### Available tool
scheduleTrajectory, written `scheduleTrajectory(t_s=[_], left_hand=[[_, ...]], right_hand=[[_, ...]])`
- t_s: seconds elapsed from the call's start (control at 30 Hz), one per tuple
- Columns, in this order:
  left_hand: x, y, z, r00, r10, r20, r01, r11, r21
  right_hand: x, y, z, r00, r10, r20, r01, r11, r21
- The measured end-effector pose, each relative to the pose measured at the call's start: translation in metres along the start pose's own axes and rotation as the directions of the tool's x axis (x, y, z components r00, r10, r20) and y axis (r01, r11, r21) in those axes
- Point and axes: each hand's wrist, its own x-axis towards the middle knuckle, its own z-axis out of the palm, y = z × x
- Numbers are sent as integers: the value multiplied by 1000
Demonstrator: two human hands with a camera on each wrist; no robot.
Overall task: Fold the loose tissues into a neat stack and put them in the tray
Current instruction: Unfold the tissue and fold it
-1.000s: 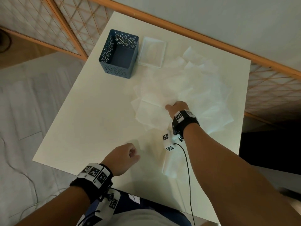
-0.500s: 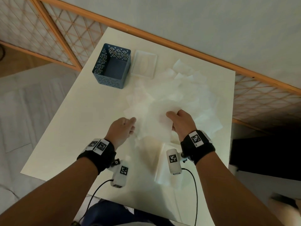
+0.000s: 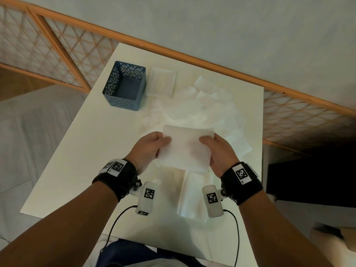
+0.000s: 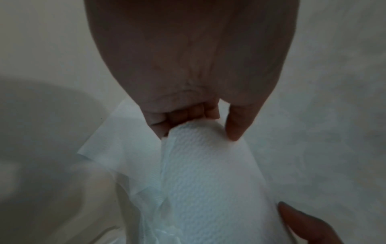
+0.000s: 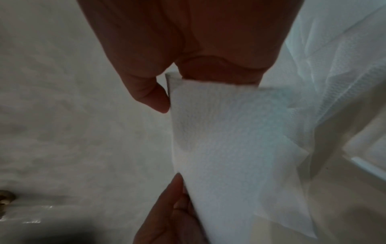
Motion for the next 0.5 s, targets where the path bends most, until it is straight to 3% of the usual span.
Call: scheduleTrajectory(t_s=[0.13,0.5], left_hand=[[-10,9,-1,996,85,-16,-83,992,98],[-27,31,13,984,177,34,-180,966,186]], right_hand=[[-5,0,-10,1000,-1,2,1,1000,19],[-21,-6,-18,998,-27,64,25,999,46]])
